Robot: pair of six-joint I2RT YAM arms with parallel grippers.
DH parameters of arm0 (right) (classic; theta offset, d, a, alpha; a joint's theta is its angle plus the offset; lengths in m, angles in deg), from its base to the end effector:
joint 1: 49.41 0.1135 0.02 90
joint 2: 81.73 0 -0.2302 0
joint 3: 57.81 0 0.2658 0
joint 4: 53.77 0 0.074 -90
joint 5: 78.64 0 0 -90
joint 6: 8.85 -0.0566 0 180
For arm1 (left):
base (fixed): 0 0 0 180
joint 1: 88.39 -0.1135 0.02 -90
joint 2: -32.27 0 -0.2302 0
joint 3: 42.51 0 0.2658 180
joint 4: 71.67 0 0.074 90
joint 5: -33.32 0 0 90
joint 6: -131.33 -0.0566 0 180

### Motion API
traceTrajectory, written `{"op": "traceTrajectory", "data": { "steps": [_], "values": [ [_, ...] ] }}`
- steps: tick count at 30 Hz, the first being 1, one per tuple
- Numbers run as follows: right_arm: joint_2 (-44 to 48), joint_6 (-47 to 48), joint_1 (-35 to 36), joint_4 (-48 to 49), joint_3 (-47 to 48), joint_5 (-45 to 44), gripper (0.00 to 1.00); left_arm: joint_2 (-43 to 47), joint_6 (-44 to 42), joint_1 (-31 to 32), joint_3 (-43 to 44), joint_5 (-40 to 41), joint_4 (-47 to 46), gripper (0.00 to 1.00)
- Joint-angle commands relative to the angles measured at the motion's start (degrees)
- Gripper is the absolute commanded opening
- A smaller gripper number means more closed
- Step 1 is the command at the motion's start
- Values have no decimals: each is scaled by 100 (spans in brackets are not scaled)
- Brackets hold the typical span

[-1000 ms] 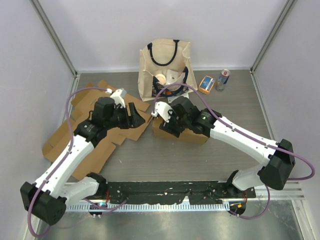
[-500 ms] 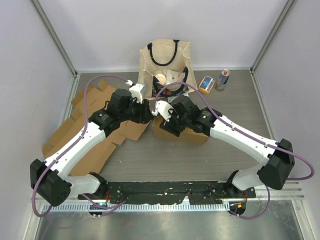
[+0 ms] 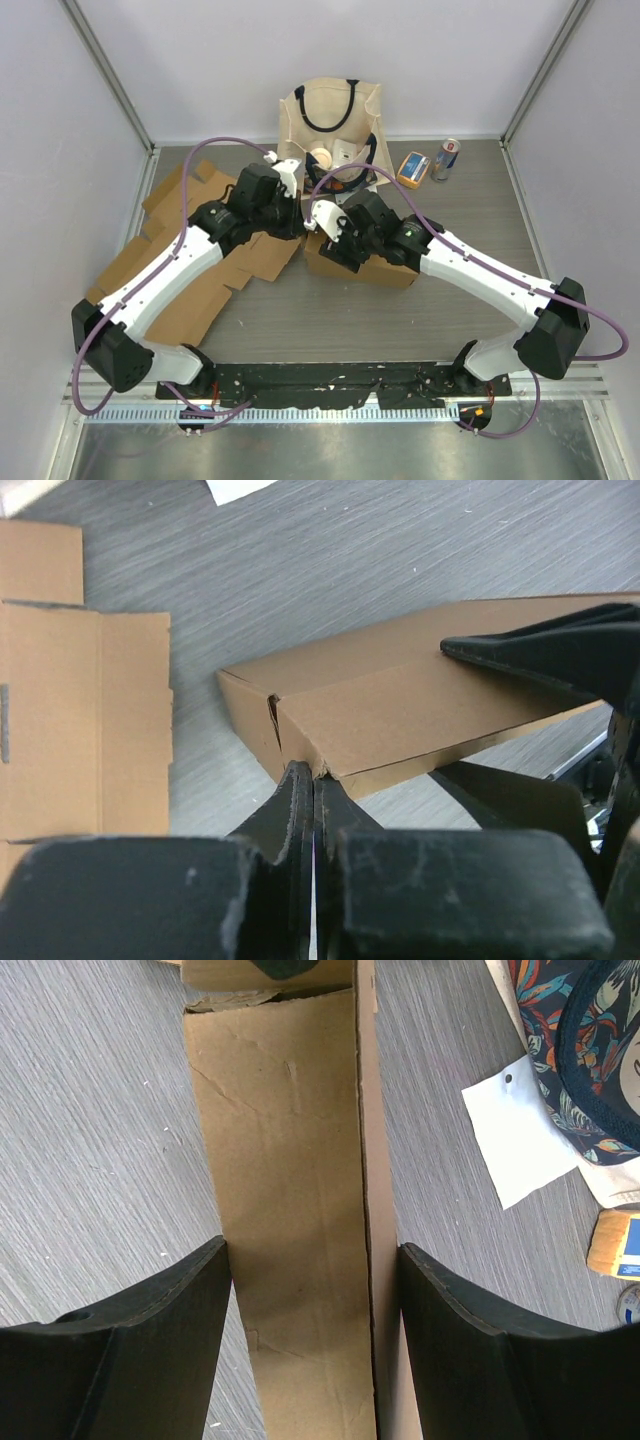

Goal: Fold the paper box

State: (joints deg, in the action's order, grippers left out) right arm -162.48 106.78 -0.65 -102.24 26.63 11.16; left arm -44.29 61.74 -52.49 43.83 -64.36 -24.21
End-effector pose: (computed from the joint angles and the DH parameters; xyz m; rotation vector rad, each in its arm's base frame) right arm 0.2249 0.2562 0.2658 -1.4257 1.8815 0.1931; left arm 0.2640 -0.2004 0.3030 0.3866 2.2779 -0.6719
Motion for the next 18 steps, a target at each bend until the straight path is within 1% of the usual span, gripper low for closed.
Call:
{"op": "traceTrajectory", "data": {
  "steps": [1, 2, 8, 12, 15, 17, 18],
  "values": [
    [-125, -480, 38, -193, -187, 487, 61, -175, 736, -13, 606, -40, 486, 0],
    [-125, -471, 38, -202, -179, 487, 61, -237, 815, -13, 746, -58, 687, 0],
    [-178, -489, 38, -202, -179, 513, 61, -483, 1299, 5, 984, -198, 953, 0],
    [-169, -506, 29, -176, -196, 531, 61, -518, 1343, 31, 976, 56, 1041, 0],
    [-195, -602, 20, -158, -170, 539, 61, -475, 1230, 171, 748, 152, 927, 0],
    [-213, -760, -24, -71, -152, 531, 62, -282, 1229, 251, 275, 345, 577, 0],
    [-196, -935, -32, -18, -144, 531, 64, -203, 1247, 277, 55, 538, 401, 0]
  ]
}}
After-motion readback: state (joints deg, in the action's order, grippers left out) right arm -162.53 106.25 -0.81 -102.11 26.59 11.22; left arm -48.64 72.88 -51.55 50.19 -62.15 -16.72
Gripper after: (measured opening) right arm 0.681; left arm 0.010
